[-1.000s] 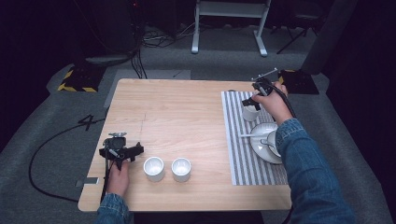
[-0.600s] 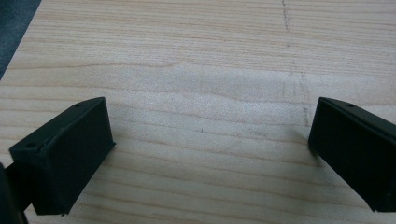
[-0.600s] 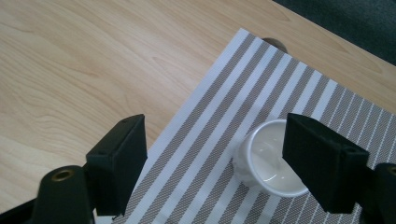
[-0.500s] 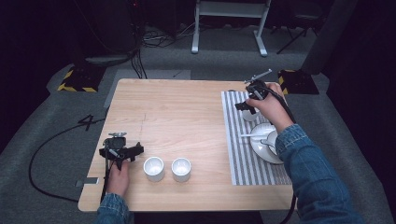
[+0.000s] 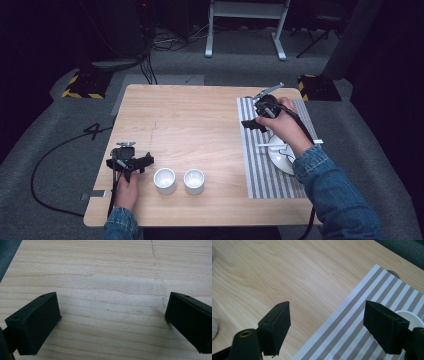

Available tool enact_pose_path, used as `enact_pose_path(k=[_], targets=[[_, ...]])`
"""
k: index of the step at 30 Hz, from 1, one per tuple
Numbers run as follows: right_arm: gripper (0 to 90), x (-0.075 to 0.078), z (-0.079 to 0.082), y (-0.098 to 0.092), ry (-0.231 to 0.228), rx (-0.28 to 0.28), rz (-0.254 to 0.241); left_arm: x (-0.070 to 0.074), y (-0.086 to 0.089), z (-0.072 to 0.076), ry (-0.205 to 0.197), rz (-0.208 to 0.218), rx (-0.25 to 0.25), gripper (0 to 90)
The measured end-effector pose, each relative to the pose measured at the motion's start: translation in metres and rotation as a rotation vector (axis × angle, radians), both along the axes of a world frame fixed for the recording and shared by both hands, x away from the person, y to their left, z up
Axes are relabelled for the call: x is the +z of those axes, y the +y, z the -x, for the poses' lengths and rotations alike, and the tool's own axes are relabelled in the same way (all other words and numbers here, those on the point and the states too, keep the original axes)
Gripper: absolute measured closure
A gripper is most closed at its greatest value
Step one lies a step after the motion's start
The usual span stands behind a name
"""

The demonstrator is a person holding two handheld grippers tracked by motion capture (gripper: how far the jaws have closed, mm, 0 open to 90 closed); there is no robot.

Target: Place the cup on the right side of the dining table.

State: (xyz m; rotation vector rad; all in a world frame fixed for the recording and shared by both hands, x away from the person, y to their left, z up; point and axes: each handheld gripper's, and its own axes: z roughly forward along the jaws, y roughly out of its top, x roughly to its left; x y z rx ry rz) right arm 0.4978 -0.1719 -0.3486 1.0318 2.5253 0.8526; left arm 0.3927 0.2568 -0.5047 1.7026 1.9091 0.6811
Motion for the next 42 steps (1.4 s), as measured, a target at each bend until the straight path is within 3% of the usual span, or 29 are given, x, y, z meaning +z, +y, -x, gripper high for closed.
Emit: enact_pose_path(k=[11,24,33,42], targets=[[22.0,-0.003,0.033,0.014,-0.005,0.078,-0.004,0.000,0.000,0.001,0.001,-0.001,0.004,0.1],[21.6,-0.011,0.069,0.015,-0.006,0.127,-0.015,0.000,0.001,0.001,0.001,-0.001,0.000,0.2],[21.0,-0.026,0.095,0.015,-0.029,0.148,-0.043,0.000,0.000,0.001,0.001,-0.002,0.008,0.1],[21.0,-0.048,0.112,0.007,-0.022,0.137,-0.067,0.000,0.000,0.001,0.000,-0.001,0.011,0.1]])
